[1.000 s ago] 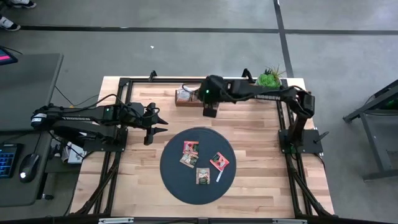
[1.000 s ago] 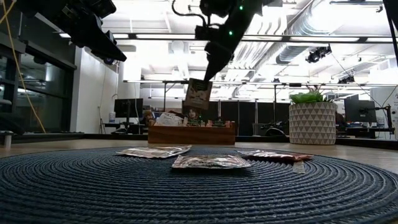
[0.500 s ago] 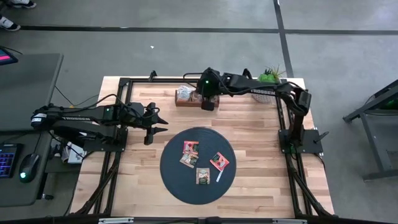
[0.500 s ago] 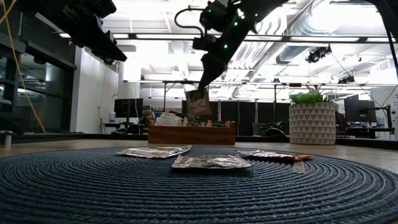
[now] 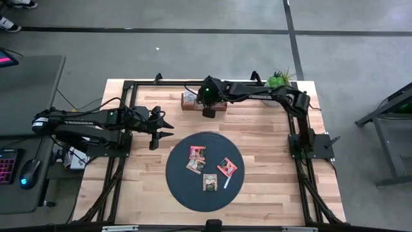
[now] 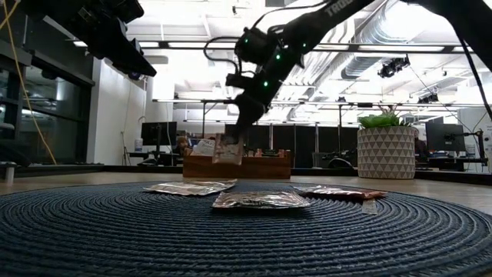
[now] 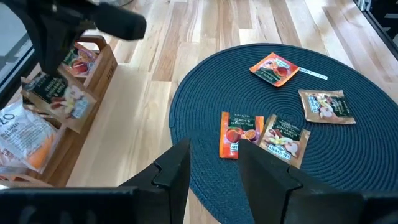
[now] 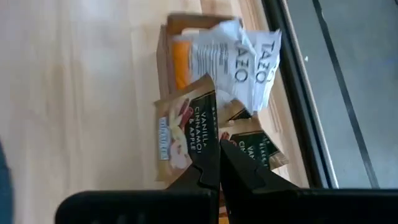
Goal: Pick & Place Tea
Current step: Put the brown tea bag into the middle section of the wooden organizer
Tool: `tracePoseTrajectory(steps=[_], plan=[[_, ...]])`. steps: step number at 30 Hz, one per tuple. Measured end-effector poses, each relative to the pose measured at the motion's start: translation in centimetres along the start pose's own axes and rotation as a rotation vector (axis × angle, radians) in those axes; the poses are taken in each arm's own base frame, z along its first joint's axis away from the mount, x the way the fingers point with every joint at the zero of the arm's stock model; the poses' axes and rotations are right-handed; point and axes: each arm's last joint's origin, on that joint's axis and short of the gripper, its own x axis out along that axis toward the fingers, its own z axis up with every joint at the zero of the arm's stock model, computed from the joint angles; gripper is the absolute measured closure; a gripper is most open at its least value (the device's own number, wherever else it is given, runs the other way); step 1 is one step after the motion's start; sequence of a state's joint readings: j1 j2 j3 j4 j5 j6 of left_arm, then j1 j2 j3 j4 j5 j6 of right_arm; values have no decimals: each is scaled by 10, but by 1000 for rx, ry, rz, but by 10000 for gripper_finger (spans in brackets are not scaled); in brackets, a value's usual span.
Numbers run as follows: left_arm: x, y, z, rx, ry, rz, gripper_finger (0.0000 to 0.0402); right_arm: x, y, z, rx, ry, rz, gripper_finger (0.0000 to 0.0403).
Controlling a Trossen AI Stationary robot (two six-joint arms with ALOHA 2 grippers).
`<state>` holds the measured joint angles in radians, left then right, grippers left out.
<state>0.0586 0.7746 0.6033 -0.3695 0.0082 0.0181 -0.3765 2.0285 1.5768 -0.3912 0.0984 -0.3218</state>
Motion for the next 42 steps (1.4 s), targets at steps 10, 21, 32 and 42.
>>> tracePoseTrajectory(steps=[10,21,32,42], plan=[[0,0,0,-5,1,-1,270,9,-12,-8,18,35,-47,403],[0,0,0,-5,1,0,270,10,-21,-12,-10,56,-95,403],[0,0,0,-5,1,0,270,10,-30,-13,-21,47,-124,403],[0,0,0,-5,1,0,270,11,-27,-14,-38,25,-31,403]])
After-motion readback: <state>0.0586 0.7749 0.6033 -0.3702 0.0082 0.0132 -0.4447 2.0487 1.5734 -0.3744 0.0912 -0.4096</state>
